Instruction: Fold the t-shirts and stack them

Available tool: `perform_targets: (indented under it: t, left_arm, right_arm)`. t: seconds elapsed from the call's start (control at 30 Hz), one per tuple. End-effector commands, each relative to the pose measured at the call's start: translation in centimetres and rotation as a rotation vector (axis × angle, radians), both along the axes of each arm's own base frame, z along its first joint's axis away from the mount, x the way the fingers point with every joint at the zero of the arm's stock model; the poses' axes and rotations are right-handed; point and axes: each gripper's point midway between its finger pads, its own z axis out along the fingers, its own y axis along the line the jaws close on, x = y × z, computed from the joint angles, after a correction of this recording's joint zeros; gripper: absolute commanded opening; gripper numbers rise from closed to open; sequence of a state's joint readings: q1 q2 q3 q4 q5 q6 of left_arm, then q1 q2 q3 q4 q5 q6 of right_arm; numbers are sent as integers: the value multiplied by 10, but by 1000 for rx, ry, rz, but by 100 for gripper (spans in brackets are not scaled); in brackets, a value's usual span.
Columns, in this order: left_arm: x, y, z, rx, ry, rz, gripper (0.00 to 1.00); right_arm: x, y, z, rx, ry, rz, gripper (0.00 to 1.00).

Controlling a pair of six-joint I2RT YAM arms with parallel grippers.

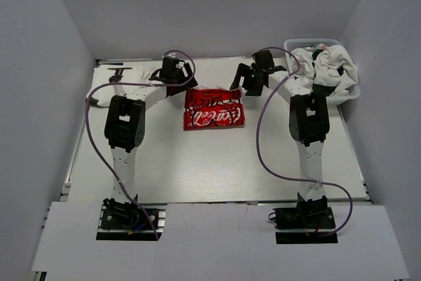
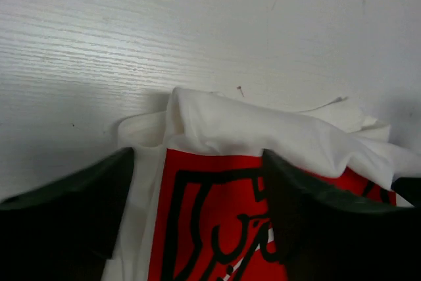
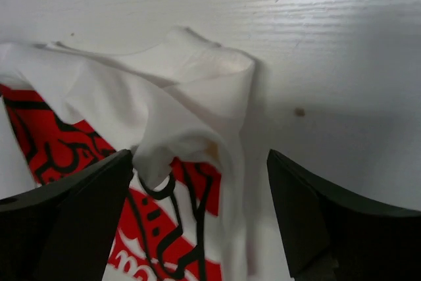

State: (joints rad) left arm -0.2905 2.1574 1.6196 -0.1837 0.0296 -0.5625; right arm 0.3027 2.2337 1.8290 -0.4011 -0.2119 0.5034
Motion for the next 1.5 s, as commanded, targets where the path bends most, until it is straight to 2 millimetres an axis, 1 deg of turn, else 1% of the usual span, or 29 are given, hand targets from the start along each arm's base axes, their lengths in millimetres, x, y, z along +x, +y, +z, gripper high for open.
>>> perform_targets:
  t: [0.0,0.1,0.17,0.2,0.23,0.27,0.3,0.37,0.4,0.57,0.6,0.63,0.7,0.73,0.8,0.87,0.9,0.97,1.0,1.03,1.07,1.1,1.17,1.23,1.3,1.33,1.4,1.43,1.47]
  left_arm:
    - [17,3,39,-23,-73,-6,100]
    - [1,10,55,-14,-87,-4,100]
    - [-8,13,63,-10,-106,-10,100]
    - [-20,17,50,12,-78,-20,100]
    - [-25,16,61,7,-101,-40,100]
    - [-32,13,59,0,-93,-67,100]
    - [-46,10,46,13,-57,-100,100]
    - [-59,9,42,15,-39,-134,100]
    - [-69,7,27,21,-10,-143,100]
    - [-70,-23,53,-104,-98,-285,100]
    - [-66,-28,55,-118,-116,-302,100]
    - [-66,-37,50,-139,-103,-324,100]
    - [-61,-46,52,-177,-115,-356,100]
    - [-55,-48,45,-176,-106,-356,100]
    - [-54,-49,31,-172,-74,-353,100]
    - [-52,-53,18,-189,-45,-365,100]
    - [-52,-53,10,-187,-30,-363,100]
    - [-47,-49,3,-186,-22,-352,98]
    - [-42,-43,-6,-184,-8,-338,97]
    - [-43,-43,-10,-189,17,-330,95]
    - [-45,-43,-12,-188,29,-329,94]
    - [-40,-38,-16,-155,28,-306,92]
    - [-43,-34,-20,-135,57,-297,92]
    - [-41,-33,-14,-130,43,-289,92]
    - [-36,-28,7,-115,-4,-266,92]
    - [-36,-29,15,-117,-19,-267,92]
    - [-35,-27,46,-112,-73,-267,94]
    - [-34,-26,58,-110,-98,-261,95]
    - [-38,-22,61,-97,-101,-258,96]
  right_arm:
    - [32,3,33,48,-138,44,90]
    - [28,2,69,32,-219,67,90]
    - [13,-1,74,29,-242,70,90]
    - [7,-4,94,39,-281,72,90]
    - [1,-3,96,45,-287,71,90]
    - [-10,-11,73,22,-253,49,90]
    - [-16,-13,99,26,-313,45,90]
    - [-27,-20,85,-6,-316,60,90]
    - [-35,-11,91,14,-334,137,90]
    - [-48,23,73,84,-278,276,90]
    - [-44,30,79,106,-292,291,90]
    - [-40,34,60,105,-253,290,90]
    - [-26,43,74,140,-263,289,90]
    - [-22,48,47,143,-212,291,90]
    - [6,53,57,179,-252,244,90]
    - [33,53,46,204,-267,175,90]
    - [50,58,67,253,-315,134,90]
    - [75,51,47,239,-329,55,90]
    - [90,50,64,248,-361,23,90]
    - [97,44,59,236,-337,-28,90]
    - [104,36,29,216,-292,-55,90]
    - [115,31,38,223,-308,-73,90]
    - [110,22,28,238,-244,-64,90]
    - [102,18,39,259,-268,-22,90]
    - [87,17,69,246,-330,20,90]
    - [75,17,55,201,-319,51,90]
    - [62,11,102,190,-388,65,90]
    - [46,8,82,167,-350,80,90]
    - [40,4,85,148,-366,79,90]
